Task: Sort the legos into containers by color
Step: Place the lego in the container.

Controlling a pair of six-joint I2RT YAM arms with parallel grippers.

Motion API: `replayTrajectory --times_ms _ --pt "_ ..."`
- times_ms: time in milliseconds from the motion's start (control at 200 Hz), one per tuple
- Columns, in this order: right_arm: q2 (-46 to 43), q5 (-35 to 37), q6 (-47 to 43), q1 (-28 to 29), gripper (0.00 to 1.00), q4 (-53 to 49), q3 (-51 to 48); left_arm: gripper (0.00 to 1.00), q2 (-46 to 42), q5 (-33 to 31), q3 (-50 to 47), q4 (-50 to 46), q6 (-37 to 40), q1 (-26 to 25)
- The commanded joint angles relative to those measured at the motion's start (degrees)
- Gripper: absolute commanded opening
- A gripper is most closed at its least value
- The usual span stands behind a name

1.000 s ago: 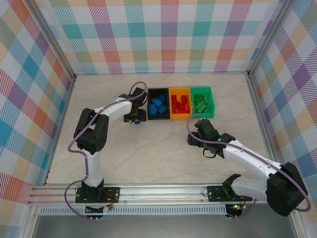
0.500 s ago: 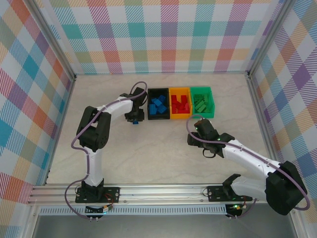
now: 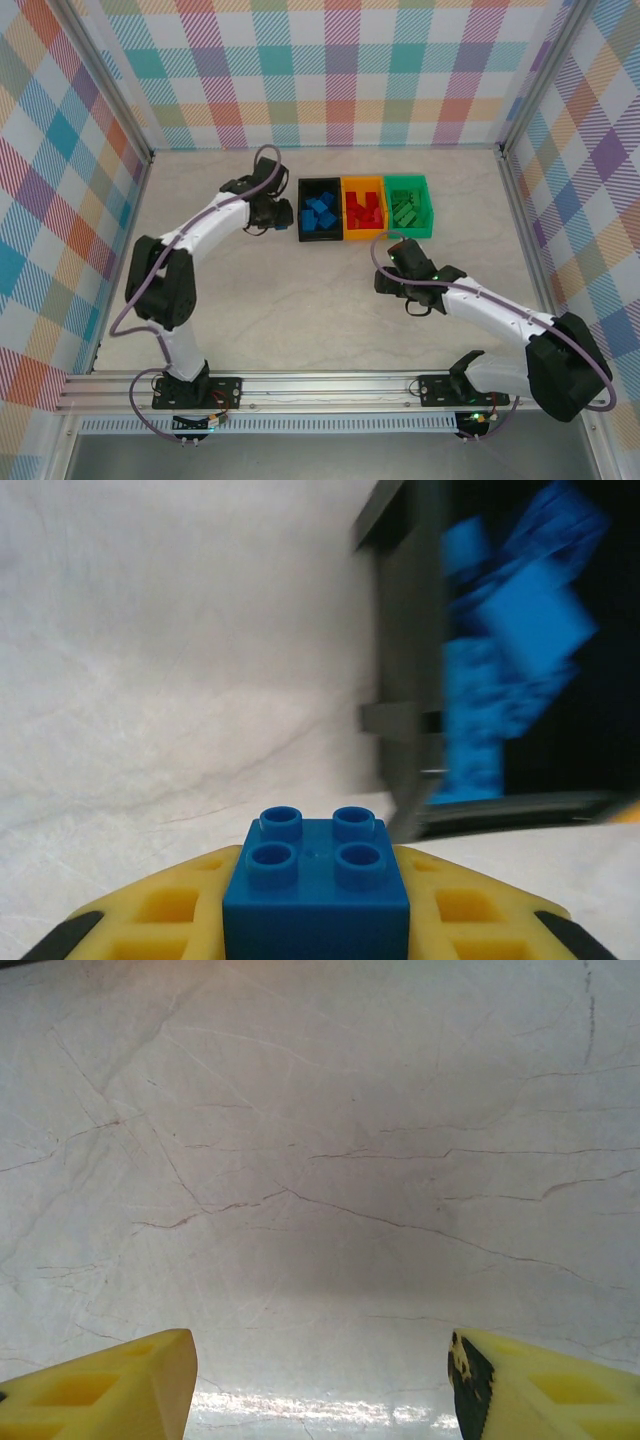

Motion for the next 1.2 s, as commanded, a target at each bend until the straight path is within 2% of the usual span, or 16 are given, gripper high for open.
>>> replayTrajectory --times_ms 0,175,445,565,620,710,770,830,860,995,1035,1135,1195 --pt "1.22 -1.4 0.79 0.29 0.68 2.11 2.42 0.23 -4.46 3.28 1.18 3.72 -1.57 -1.68" --pt "2.85 -2.02 0.58 0.29 0.68 2.73 3.32 0.24 -3.67 5.88 3.71 6.58 -2.42 -4.31" --pt "3.33 -2.47 0.75 0.37 0.68 2.3 3.5 0.25 7.14 7.03 11.81 5.07 -1.3 -8.34" --pt "2.62 -2.05 0.8 0.35 0.68 1.79 3.12 0.28 12.63 7.71 16.18 2.37 -0.76 -8.97" --pt "2.35 -1.97 0.81 0.37 0.68 1.65 2.93 0.33 14.09 7.8 17.23 1.55 -0.65 -9.13" --pt "1.98 -1.85 0.81 0.37 0.68 1.51 2.55 0.65 14.18 7.62 16.84 1.67 -0.51 -9.41" --pt "1.88 -1.85 0.82 0.36 0.68 1.42 2.43 0.77 12.41 7.16 15.01 3.19 -0.38 -9.59" --pt "1.73 -1.79 0.81 0.38 0.68 1.51 2.26 0.79 10.01 6.04 12.83 4.64 -0.3 -9.66" --pt "1.65 -1.77 0.83 0.37 0.68 1.53 2.25 0.83 8.73 5.14 11.77 5.13 -0.2 -9.68" --pt "1.11 -1.4 0.51 0.31 0.68 0.8 2.91 0.86 1.05 0.86 4.71 8.47 -0.08 -9.67" --pt "0.49 -0.72 0.38 0.37 0.68 0.32 3.1 0.86 -2.09 -0.52 0.52 10.59 -0.45 -9.68" --pt "-2.15 1.98 -1.05 0.29 0.68 -1.93 4.1 0.94 -10.5 -4.49 -9.94 16.43 -1.04 -9.68" --pt "-4.08 4.63 -2.58 0.29 0.68 -3.86 4.91 0.95 -15.34 -8.11 -15.39 18.47 -1.12 -9.59"
